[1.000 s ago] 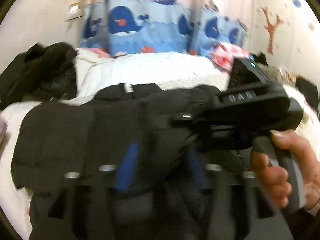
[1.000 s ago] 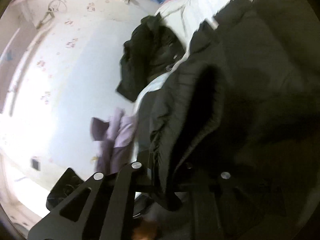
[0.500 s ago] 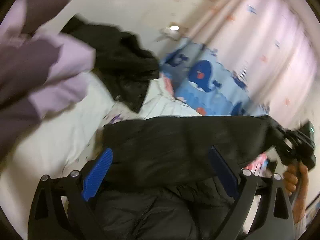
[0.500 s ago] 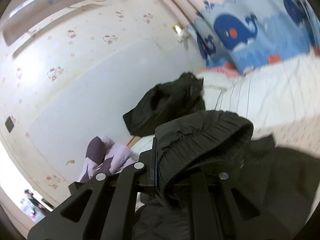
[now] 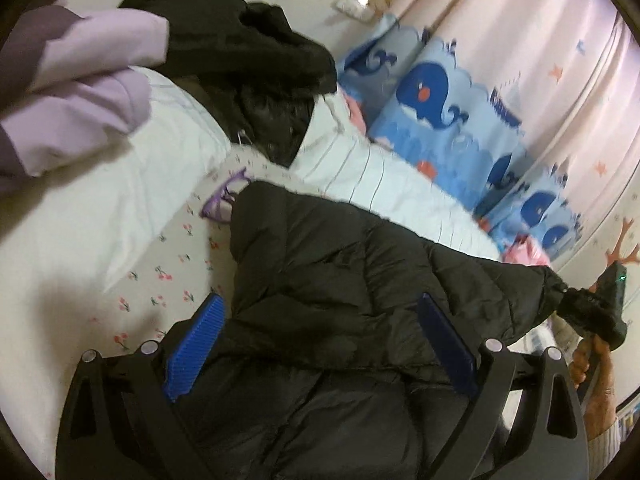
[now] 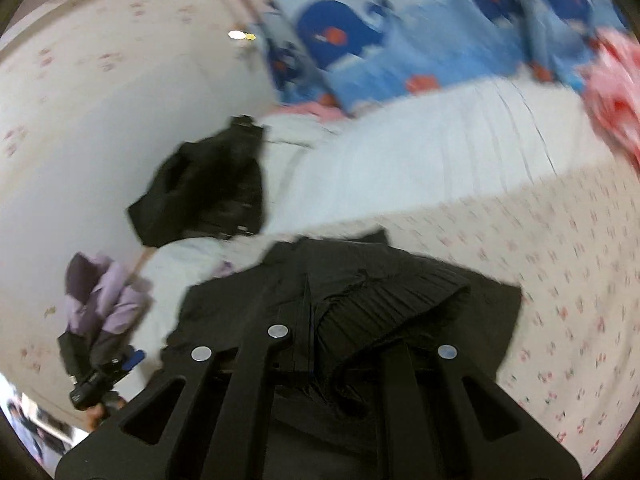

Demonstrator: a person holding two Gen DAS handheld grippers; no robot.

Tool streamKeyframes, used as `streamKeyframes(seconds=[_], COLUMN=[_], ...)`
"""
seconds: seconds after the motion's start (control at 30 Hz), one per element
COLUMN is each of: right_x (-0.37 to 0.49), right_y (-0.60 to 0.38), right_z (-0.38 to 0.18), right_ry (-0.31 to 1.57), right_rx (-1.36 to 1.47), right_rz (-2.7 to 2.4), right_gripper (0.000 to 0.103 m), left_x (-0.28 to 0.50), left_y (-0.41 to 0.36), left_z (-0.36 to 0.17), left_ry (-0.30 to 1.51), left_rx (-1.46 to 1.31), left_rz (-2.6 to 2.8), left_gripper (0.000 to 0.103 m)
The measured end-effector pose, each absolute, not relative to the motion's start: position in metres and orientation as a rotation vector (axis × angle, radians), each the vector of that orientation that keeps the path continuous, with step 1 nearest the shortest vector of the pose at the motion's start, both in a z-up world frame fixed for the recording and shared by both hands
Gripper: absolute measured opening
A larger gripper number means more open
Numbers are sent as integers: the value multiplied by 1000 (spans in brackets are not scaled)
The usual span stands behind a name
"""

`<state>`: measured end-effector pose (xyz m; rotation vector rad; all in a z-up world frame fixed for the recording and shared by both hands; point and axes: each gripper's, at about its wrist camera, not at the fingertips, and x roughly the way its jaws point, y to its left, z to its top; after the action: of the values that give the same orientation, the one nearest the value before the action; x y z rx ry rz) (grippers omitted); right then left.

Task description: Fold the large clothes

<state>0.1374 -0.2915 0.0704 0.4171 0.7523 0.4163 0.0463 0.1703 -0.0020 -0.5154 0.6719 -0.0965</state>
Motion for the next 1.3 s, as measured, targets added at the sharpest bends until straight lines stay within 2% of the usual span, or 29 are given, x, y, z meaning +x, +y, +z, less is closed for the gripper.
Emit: streamKeyframes(seconds=[0.27, 0.33, 0.47, 0.6, 0.73, 0.8, 0.9, 0.97, 1.13, 1.3], right_x=[142, 136, 121, 116, 97, 87, 83, 93, 144, 158], right_y=[-337, -347, -362, -365, -388, -390, -370, -342, -315, -328], right_z=[-51, -70, -73, -76, -48, -25, -1, 1, -60, -94], right_ry=[977, 997, 967, 1027, 923, 834, 721, 734, 934, 977], right_rx=[432, 476, 540, 527, 546, 486, 431, 357, 311, 374], right_rz=[346, 350, 372, 383, 255, 143, 219, 295, 251, 204], right_gripper=[7, 8, 10, 26, 51, 58, 60, 67, 70, 69], left_x=[71, 77, 82, 80, 73, 72, 70, 72, 81, 96], left_y=[155, 154, 153, 150, 146, 144, 140, 136, 127, 127], left_z=[-31, -41, -53, -51, -40, -35, -30, -31, -40, -67], left_ry=[797, 842, 886, 880, 828, 801, 769, 772, 810, 921], left_rx=[-421, -399, -357, -331, -296, -285, -287, -282, -221, -231], left_rz=[-26, -2, 23, 37, 55, 60, 46, 35, 42, 43], left_gripper=[93, 93, 93, 93, 93, 93, 93, 93, 93, 96])
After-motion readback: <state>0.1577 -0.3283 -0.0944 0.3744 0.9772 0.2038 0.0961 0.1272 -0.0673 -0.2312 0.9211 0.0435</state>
